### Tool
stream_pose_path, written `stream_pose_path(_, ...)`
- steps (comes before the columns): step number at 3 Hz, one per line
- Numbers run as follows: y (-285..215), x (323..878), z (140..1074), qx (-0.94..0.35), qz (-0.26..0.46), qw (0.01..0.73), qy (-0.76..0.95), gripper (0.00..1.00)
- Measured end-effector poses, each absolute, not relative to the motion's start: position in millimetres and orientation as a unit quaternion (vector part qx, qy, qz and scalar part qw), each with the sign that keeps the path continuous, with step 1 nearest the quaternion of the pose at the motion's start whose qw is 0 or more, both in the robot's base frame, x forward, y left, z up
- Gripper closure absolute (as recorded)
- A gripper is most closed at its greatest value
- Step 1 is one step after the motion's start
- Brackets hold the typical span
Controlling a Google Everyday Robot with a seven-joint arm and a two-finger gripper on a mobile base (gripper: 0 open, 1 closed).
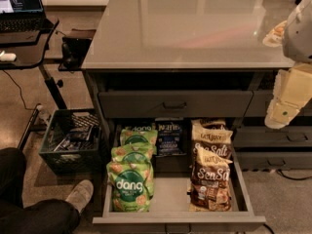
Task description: Pick blue chip bag from middle drawer and place on counter
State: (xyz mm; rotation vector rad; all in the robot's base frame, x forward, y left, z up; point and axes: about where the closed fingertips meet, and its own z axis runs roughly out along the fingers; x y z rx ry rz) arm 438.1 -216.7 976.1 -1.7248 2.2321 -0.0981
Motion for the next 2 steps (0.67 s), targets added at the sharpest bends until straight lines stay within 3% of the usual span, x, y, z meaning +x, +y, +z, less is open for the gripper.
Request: stream_pose_path(2,-210.7,447.2,948.5,-0.597,-0.030,0.162,0.785,0.00)
